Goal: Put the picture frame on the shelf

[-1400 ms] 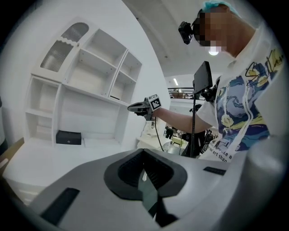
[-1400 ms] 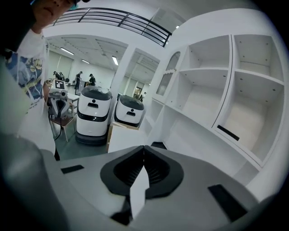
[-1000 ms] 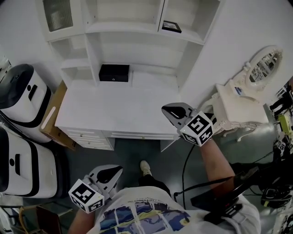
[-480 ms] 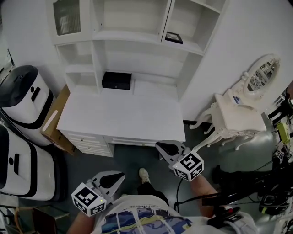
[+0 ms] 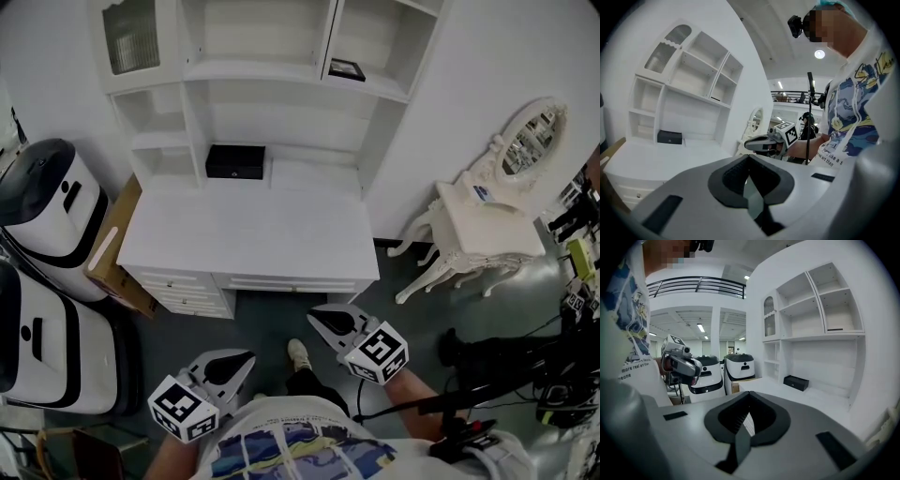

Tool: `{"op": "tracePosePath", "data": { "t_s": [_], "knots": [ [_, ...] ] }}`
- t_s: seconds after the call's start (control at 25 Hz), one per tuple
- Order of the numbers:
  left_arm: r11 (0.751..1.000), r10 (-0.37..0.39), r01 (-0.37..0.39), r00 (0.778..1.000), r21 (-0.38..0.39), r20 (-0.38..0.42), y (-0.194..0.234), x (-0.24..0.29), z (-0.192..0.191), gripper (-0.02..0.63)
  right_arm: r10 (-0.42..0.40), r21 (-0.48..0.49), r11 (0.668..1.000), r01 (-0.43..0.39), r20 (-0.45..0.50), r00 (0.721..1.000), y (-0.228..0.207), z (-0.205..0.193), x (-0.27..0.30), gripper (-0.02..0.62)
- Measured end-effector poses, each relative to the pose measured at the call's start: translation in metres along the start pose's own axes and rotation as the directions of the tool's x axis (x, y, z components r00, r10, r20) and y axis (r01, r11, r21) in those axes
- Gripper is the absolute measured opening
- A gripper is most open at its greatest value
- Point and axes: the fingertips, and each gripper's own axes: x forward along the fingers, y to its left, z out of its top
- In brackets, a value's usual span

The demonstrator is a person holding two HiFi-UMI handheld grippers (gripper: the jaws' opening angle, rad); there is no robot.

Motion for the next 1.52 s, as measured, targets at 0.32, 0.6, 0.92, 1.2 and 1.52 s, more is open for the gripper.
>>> {"op": "tracePosePath", "data": {
  "t_s": [0.32, 0.6, 0.92, 1.2, 1.52],
  "knots": [
    [1.0, 0.016, -0.016, 1.0, -0.012, 0.008, 0.0, -0.013, -0.004, 0.012, 0.024, -0.028, 0.999, -0.024, -0.004, 1.0, 0.023, 0.0, 0.006, 0.025],
    [1.0, 0.019, -0.019, 1.0, -0.013, 0.011, 0.001, -0.019, -0.003, 0.012, 0.044, -0.042, 0.998, -0.045, -0.005, 0.999, 0.037, 0.004, 0.012, 0.025],
    [1.0, 0.015, -0.015, 1.0, -0.016, 0.004, 0.006, -0.025, -0.006, 0.012, 0.056, -0.056, 0.997, -0.056, 0.002, 0.998, 0.048, 0.011, 0.02, 0.025],
    [1.0, 0.015, -0.015, 1.0, -0.02, 0.006, 0.007, -0.029, -0.007, 0.012, 0.073, -0.045, 0.996, -0.073, -0.004, 0.997, 0.057, 0.013, 0.024, 0.025],
    [0.999, 0.019, -0.019, 1.0, -0.031, 0.001, 0.011, -0.026, -0.008, 0.012, 0.084, -0.045, 0.995, -0.084, -0.011, 0.996, 0.054, 0.012, 0.029, 0.025]
  ]
}}
